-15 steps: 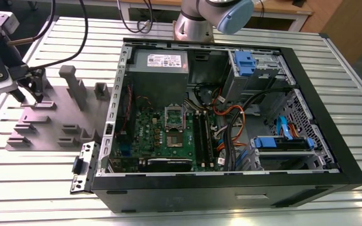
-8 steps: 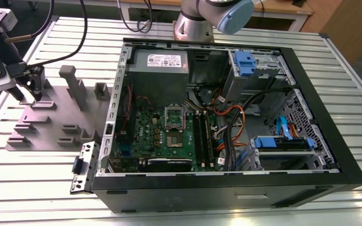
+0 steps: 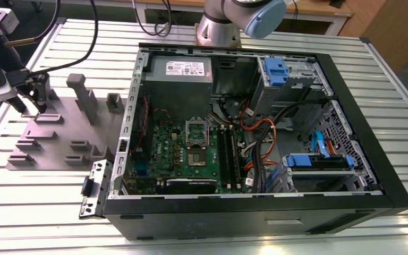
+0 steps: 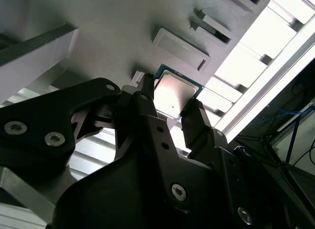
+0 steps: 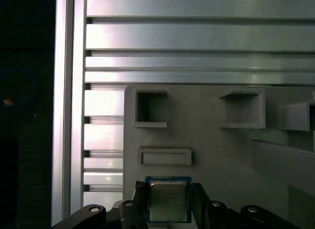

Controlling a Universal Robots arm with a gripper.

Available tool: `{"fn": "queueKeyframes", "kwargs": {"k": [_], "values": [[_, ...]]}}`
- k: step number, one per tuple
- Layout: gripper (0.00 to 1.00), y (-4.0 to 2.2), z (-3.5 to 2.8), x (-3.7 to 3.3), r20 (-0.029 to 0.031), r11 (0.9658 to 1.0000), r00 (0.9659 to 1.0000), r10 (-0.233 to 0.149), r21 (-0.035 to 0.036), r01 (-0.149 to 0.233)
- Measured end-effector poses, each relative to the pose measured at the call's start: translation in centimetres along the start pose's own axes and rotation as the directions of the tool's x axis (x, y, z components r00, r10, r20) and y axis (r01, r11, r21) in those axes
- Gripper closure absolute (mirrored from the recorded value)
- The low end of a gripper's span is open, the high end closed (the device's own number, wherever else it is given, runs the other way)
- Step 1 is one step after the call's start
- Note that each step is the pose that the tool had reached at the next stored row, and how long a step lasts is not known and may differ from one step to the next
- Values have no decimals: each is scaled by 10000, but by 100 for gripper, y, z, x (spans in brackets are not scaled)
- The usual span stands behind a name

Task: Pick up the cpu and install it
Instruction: 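Pick up the cpu and move it towards the insertion slot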

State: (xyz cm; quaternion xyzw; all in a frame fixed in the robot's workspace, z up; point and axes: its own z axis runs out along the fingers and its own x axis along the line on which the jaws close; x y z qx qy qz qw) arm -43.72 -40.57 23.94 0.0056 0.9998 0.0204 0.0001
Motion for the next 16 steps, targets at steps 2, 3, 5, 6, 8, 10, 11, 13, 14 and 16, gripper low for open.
{"fn": "queueKeyframes", "kwargs": {"k": [2,3,5,6,8,10,11,13,14,16], "values": [[53,0,-3,0,1,10000,10000,0,-1,0],[53,0,-5,0,1,10000,10000,0,-1,0],[53,1,-10,0,0,10000,10000,0,-1,0],[53,0,-12,0,0,10000,10000,0,0,0],[53,1,-25,0,1,10000,10000,0,-3,0],[53,1,-27,0,0,10000,10000,0,-10,0],[53,1,-28,0,0,10000,10000,0,-10,0],[53,1,-35,0,-2,10000,10000,0,-8,0],[53,1,-37,0,0,10000,10000,0,-9,0],[53,2,-46,0,-2,10000,10000,0,-8,0]]}}
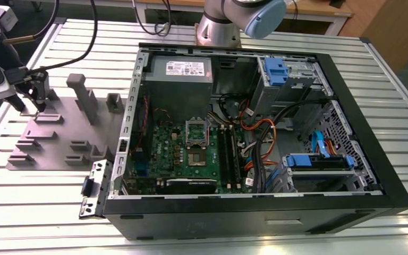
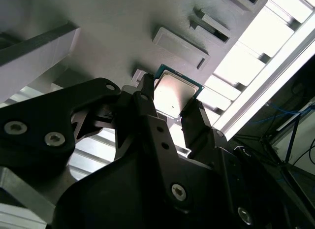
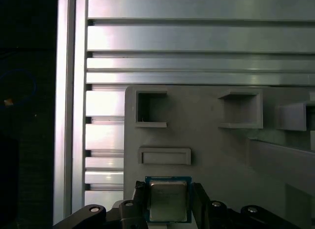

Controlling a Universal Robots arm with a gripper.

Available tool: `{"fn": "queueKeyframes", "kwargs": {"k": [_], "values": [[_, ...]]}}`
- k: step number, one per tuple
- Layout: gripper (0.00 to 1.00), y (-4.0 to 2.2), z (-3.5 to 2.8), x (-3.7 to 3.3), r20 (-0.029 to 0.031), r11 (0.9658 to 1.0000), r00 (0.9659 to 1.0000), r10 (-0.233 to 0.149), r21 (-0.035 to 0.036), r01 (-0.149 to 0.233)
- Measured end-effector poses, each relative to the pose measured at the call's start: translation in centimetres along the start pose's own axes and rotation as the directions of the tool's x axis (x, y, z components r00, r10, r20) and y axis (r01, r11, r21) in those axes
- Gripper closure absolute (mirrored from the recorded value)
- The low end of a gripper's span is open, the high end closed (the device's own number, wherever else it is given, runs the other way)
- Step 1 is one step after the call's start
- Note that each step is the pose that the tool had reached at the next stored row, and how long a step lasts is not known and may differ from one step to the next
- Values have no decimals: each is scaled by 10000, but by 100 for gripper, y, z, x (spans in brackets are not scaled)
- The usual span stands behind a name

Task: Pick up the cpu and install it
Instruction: 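Pick up the cpu and move it towards the insertion slot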

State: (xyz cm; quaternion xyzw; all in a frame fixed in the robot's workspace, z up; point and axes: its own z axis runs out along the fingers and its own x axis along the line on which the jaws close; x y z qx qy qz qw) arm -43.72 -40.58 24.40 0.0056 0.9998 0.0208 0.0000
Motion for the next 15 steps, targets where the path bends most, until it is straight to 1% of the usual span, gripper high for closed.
{"fn": "queueKeyframes", "kwargs": {"k": [15], "values": [[53,2,-44,0,2,10000,10000,0,-1,0]]}}
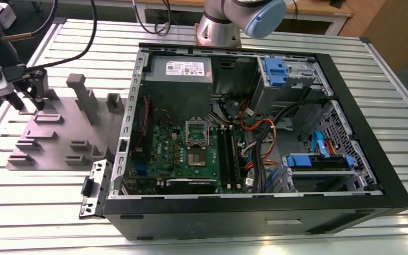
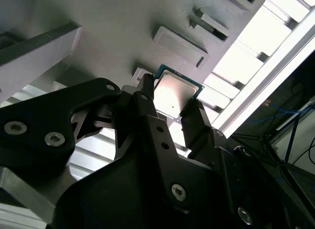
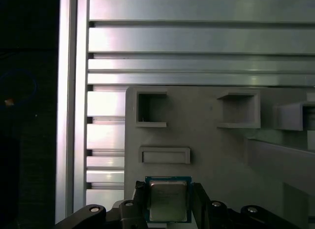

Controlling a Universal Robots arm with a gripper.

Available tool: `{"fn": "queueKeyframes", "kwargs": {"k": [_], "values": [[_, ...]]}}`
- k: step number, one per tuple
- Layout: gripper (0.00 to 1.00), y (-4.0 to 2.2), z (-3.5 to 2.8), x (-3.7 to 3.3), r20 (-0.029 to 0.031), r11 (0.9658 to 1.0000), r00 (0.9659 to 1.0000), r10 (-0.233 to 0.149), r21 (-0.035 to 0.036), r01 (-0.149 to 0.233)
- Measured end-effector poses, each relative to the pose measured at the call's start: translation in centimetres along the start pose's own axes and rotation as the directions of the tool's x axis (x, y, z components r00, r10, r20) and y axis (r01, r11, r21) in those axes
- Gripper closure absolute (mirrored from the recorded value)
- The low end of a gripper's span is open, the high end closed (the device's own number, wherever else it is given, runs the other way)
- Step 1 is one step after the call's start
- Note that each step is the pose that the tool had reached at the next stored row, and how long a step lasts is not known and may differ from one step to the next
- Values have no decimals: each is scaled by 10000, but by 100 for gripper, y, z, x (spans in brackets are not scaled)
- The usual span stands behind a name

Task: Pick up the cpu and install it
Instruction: 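Pick up the cpu and move it towards the insertion slot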

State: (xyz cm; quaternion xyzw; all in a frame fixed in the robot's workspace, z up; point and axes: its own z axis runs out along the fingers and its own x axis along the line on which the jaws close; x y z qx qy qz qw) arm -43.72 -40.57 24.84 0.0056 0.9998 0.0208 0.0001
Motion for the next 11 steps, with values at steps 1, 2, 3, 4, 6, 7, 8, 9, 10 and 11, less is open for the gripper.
{"fn": "queueKeyframes", "kwargs": {"k": [1,2,3,4,6,7,8,9,10,11], "values": [[53,0,-2,0,0,10000,10000,0,0,0],[53,0,-3,0,1,10000,10000,0,0,0],[53,2,-39,0,0,10000,10000,0,0,0],[53,2,-44,0,0,10000,10000,0,0,0],[53,2,-45,0,0,10000,10000,0,0,0],[53,2,-47,0,-1,10000,10000,0,1,0],[53,2,-48,0,-1,10000,10000,0,1,0],[53,2,-51,0,-1,10000,10000,0,1,0],[53,2,-53,0,0,10000,10000,0,0,0],[53,2,-57,0,-1,10000,10000,0,1,0]]}}
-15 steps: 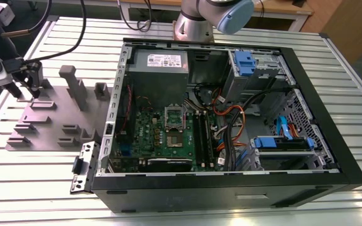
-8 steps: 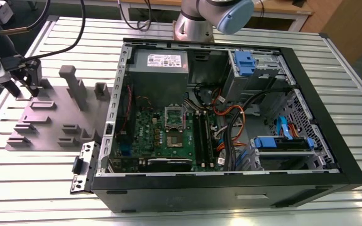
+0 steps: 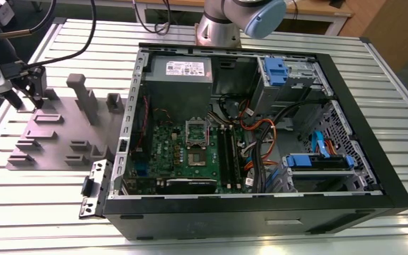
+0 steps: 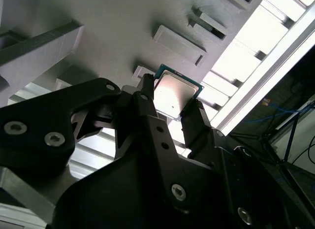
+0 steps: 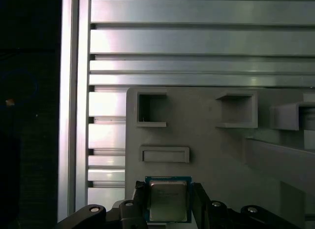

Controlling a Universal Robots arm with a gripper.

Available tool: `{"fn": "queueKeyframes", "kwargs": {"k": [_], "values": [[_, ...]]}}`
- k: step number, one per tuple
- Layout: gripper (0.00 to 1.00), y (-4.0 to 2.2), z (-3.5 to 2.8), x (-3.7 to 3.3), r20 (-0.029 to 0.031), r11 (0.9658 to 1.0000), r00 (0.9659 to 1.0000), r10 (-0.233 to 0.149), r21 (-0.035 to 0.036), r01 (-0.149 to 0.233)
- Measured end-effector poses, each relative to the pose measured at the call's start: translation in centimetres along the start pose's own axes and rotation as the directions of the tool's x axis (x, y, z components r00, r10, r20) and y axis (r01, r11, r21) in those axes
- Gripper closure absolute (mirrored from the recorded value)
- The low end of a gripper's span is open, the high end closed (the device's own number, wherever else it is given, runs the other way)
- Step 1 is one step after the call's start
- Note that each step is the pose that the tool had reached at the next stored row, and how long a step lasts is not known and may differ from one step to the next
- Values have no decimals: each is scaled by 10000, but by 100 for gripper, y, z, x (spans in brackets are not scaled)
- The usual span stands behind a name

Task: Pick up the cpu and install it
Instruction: 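Pick up the cpu and move it towards the insertion slot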

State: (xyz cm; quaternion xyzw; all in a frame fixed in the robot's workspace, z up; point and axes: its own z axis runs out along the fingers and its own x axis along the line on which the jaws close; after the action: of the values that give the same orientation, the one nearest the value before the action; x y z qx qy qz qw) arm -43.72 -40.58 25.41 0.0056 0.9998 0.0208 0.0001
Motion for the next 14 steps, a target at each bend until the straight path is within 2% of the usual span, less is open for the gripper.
{"fn": "queueKeyframes", "kwargs": {"k": [14], "values": [[53,3,-71,0,1,10000,10000,0,-2,0]]}}
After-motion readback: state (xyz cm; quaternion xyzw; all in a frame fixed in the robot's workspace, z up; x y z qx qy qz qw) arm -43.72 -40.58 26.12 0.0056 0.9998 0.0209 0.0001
